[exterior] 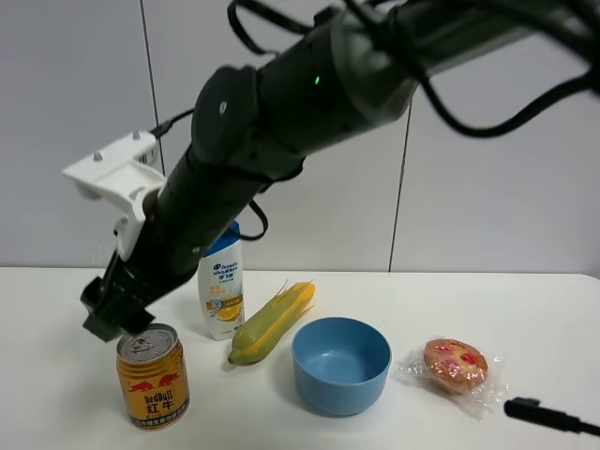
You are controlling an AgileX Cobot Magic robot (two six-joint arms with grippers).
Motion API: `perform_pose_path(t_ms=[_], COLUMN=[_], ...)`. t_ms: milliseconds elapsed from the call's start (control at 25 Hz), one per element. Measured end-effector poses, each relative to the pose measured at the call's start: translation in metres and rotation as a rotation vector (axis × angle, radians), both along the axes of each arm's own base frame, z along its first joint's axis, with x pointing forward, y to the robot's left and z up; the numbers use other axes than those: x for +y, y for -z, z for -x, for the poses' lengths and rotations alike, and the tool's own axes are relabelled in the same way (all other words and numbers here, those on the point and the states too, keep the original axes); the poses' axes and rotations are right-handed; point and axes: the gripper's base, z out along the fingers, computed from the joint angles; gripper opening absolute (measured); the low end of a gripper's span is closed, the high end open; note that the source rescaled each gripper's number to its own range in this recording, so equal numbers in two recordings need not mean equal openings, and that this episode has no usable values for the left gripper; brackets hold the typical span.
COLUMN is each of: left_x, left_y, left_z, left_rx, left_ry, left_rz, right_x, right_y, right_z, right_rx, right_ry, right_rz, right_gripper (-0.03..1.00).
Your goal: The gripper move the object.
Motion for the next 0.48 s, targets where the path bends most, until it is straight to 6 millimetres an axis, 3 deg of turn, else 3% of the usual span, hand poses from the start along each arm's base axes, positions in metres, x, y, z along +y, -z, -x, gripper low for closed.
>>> perform_pose_path(t_ms=[160, 360, 480], left_x=[0.0, 0.0, 0.0], left_y=[0.0, 0.0, 0.0], left_z=[0.0, 0.0, 0.0], left_rx=[0.0, 0.0, 0.0], left_ry=[0.0, 0.0, -0.001], left_rz=[0.0, 0.0, 0.001], right_x=[-0.014, -0.051, -0.079], right_y=[-0.066, -0.157, -0.199], right_z=[0.01, 0.033, 0.047], right_rx=[-0.084, -0.282, -0.379], right_ry=[-0.004, -0.023, 0.015], right_rz=[-0.105, -0.202, -0.218], right_gripper=[0.27, 0.54, 0.6])
